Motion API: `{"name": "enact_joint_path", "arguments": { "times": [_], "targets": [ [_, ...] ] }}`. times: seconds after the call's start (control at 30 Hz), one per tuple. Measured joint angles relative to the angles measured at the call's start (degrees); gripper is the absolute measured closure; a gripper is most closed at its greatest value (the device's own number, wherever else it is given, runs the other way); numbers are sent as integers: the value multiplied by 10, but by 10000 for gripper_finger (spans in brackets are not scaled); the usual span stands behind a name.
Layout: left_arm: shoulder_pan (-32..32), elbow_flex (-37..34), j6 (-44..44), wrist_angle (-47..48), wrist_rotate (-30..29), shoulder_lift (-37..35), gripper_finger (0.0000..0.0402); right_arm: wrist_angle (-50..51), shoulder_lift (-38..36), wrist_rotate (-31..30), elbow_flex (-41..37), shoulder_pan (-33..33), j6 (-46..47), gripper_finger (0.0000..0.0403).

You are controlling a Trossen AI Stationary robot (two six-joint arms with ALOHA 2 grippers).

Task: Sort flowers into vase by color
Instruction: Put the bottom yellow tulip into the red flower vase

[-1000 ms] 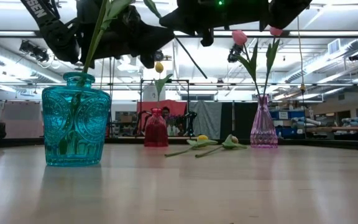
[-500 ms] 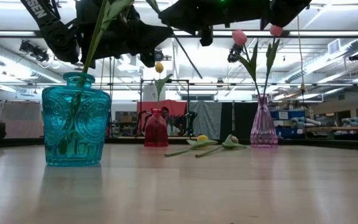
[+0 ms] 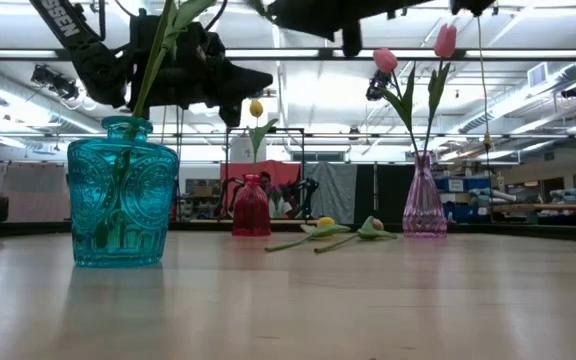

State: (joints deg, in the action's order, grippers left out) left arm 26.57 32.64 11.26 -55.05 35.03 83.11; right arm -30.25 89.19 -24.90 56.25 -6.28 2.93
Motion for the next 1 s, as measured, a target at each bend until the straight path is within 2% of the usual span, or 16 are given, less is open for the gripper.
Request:
{"name": "enact_joint_path", "arguments": {
  "times": [0.17,0.33,0.4,0.53,0.63,0.77,1.0],
  "targets": [
    [5,0,14,2,23,0,401,39,-7,-80,0,-20,-1,288],
    [7,0,10,64,53,0,399,131,-15,-108,0,-19,37,288],
    [20,0,10,84,62,-7,397,200,-24,-96,0,-19,86,288],
    [34,0,-4,107,78,-24,396,326,-20,-19,0,-24,186,288],
    [36,0,-11,94,77,-39,396,378,1,18,0,-41,224,288],
    [33,0,-18,99,70,-42,395,372,47,42,0,-69,195,288],
    [33,0,-16,116,69,-42,395,286,97,64,0,-87,138,280]
  ]
}}
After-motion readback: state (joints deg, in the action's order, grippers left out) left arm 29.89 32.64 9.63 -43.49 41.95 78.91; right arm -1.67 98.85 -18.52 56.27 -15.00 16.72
